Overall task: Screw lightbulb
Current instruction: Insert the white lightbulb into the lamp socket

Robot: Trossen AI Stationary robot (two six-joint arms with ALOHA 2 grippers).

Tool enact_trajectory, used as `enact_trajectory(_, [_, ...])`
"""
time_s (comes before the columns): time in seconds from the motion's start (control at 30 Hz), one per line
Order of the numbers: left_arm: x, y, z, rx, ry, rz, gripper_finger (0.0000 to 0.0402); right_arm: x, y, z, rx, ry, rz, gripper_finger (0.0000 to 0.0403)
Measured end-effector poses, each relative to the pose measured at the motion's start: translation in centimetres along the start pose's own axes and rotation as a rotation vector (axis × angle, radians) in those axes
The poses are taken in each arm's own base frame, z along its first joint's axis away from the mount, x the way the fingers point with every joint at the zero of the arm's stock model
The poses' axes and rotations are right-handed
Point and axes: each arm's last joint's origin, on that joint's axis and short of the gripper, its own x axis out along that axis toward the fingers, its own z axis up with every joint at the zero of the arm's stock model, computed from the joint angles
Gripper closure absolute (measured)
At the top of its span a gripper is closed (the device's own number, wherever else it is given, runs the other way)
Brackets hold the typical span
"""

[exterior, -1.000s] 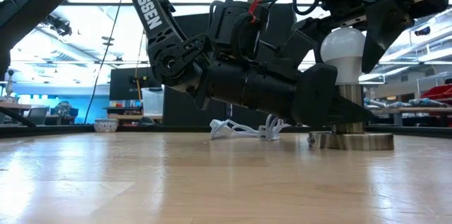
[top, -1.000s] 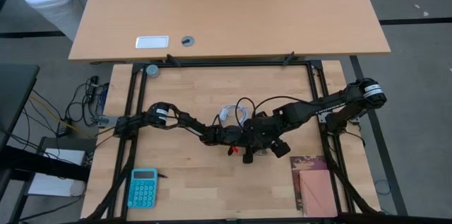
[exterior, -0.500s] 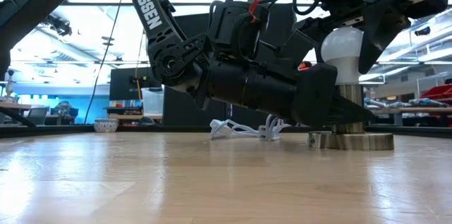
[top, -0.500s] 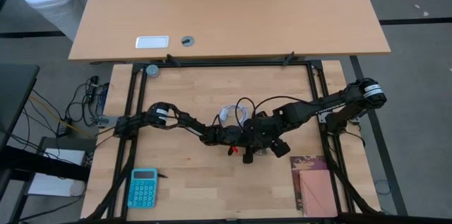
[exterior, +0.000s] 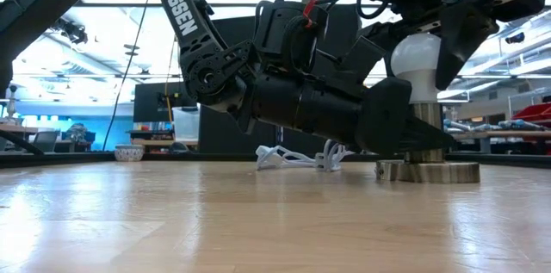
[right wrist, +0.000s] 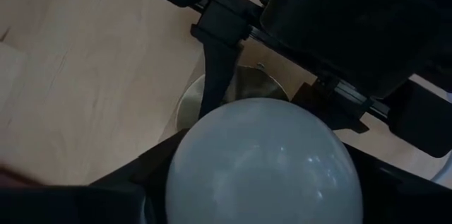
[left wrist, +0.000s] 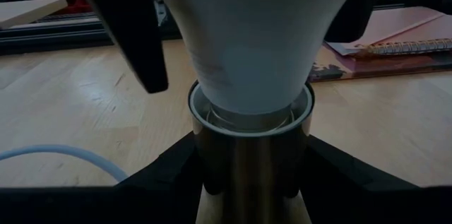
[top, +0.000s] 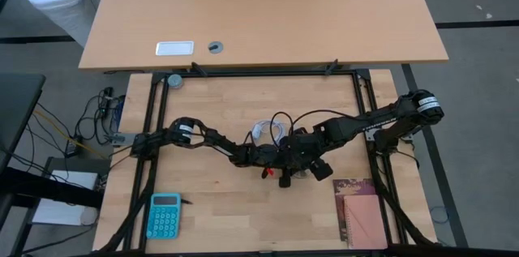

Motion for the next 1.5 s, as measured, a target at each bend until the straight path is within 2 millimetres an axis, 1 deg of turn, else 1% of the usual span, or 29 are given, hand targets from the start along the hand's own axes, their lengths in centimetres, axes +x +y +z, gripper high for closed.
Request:
enact_trajectory(0.13, [0.0,0.0,0.0,-0.001,0.000,0.005,0.0204,0.0,0.0,0.0,0.015,0.000,0.000,0.0147])
enact_trajectory(0.43, [0.0,0.1,0.0,-0.025,0.002,0.061,0.0204,0.0,-0.1,0.0,0.116,0.008,-0.027,0.0140])
enact_trajectory(0.67, [0.0,0.2,0.0,-0.035,0.004,0.123,0.0204,0.0,-0.4,-0.2,0.234,0.012,-0.040,0.0142])
enact_trajectory(1.1, [-0.1,0.4,0.0,-0.103,0.001,0.267,0.0204,0.0,-1.6,-0.6,0.493,0.010,-0.074,0.0136])
enact_trajectory(1.37, [-0.3,-0.2,0.0,-0.116,-0.004,0.384,0.0203,0.0,-1.9,-0.5,0.644,-0.013,-0.111,0.0135])
enact_trajectory(1.5, [-0.4,-0.2,0.0,-0.139,-0.009,0.429,0.0204,0.0,-2.1,-0.5,0.731,-0.024,-0.145,0.0135])
